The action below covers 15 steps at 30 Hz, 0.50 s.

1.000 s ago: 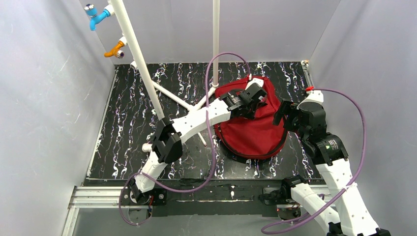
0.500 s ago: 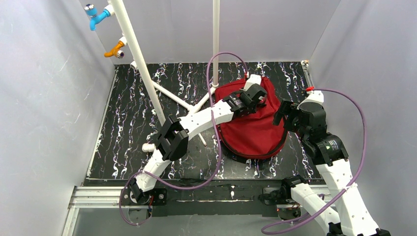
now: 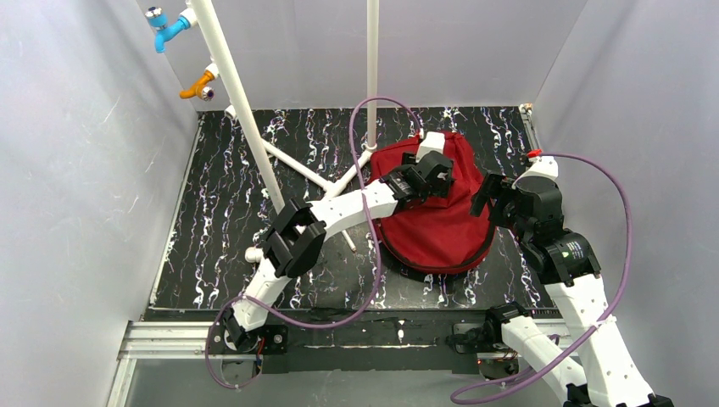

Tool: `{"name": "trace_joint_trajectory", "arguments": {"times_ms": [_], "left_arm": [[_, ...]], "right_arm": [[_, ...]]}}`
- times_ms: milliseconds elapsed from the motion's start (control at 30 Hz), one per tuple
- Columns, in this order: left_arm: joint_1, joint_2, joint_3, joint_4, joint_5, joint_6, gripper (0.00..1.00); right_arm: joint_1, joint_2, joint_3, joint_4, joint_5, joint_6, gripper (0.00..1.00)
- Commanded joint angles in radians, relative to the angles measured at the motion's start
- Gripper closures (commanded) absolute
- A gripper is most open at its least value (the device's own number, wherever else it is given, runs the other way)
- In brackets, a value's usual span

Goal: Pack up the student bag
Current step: Place the stationery in the student bag.

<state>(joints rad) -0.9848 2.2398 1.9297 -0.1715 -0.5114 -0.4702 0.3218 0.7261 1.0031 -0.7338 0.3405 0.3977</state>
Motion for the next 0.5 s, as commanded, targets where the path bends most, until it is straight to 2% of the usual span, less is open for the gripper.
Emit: {"name": "trace_joint_trajectory", "arguments": {"times_ms": [0, 167, 267, 367, 467], "left_arm": [[0.011, -0.193, -0.087, 0.010, 0.073, 0.030, 0.25], [0.011, -0.384, -0.170, -0.131, 0.329, 0.054, 0.23], [0.013, -0.533, -0.271, -0.180, 0.422, 0.080, 0.23], [0.014, -0.670, -0.435, -0.227, 0.415, 0.109, 0.23], [0.015, -0.770, -0.561, -0.349, 0.329, 0.092, 0.23]], "right_arm": [[-0.003, -0.008, -0.002, 0.028, 0.000, 0.013, 0.00], [-0.003, 0.005, -0.012, 0.044, 0.006, -0.005, 0.00], [-0.003, 0.022, -0.024, 0.066, -0.001, -0.008, 0.00], [-0.003, 0.041, -0.040, 0.106, -0.038, 0.002, 0.00], [-0.003, 0.069, -0.054, 0.145, -0.101, -0.016, 0.00]]}}
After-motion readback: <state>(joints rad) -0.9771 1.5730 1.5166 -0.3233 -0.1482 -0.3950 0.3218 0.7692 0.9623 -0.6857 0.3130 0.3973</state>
